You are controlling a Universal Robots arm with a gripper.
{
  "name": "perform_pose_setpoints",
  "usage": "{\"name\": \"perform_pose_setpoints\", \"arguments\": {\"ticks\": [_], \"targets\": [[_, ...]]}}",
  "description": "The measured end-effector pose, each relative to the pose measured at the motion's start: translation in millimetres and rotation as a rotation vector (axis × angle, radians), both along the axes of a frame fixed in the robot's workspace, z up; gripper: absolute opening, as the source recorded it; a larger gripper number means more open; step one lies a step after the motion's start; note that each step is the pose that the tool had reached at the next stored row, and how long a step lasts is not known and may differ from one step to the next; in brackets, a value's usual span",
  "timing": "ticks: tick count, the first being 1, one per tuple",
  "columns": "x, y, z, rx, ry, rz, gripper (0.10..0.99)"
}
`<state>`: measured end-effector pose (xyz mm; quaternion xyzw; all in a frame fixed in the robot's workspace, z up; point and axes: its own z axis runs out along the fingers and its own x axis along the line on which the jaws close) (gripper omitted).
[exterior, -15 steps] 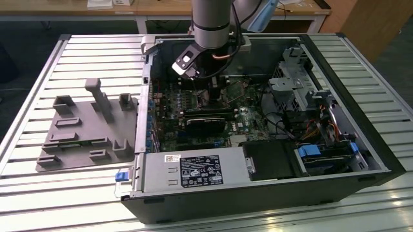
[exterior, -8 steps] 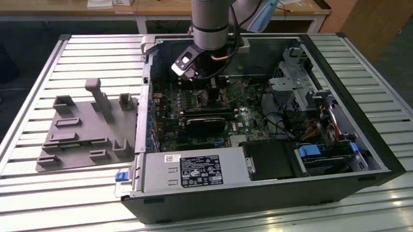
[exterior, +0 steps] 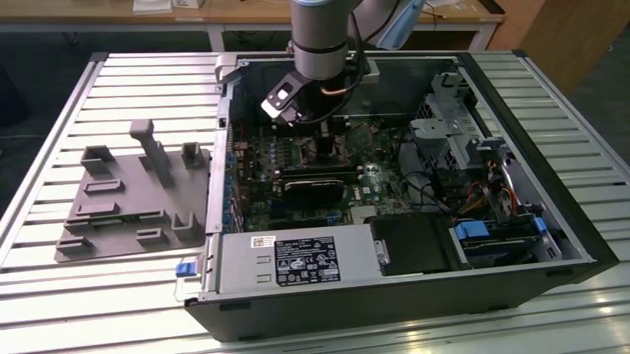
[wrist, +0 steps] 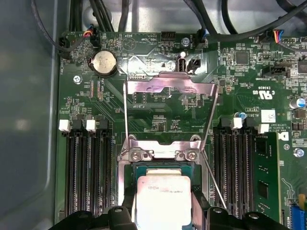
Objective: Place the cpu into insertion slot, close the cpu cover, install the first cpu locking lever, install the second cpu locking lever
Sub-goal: 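Place the cpu into insertion slot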
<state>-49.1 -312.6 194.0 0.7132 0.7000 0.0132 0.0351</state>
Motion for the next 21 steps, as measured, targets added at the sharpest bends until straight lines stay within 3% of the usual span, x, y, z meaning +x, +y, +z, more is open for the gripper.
{"name": "perform_pose_setpoints", "arguments": {"ticks": [9,16,18,21], "targets": [[-1.9,0.1,-0.6,0.001,-0.0001,0.003,0.541],[-1.8,0.1,4.0,0.001,-0.0002,0.007,0.541],[-1.9,0.0,4.1,0.001,-0.0040,0.010,0.541],[-1.9,0.0,3.9,0.001,-0.0165,0.019,0.541]]}}
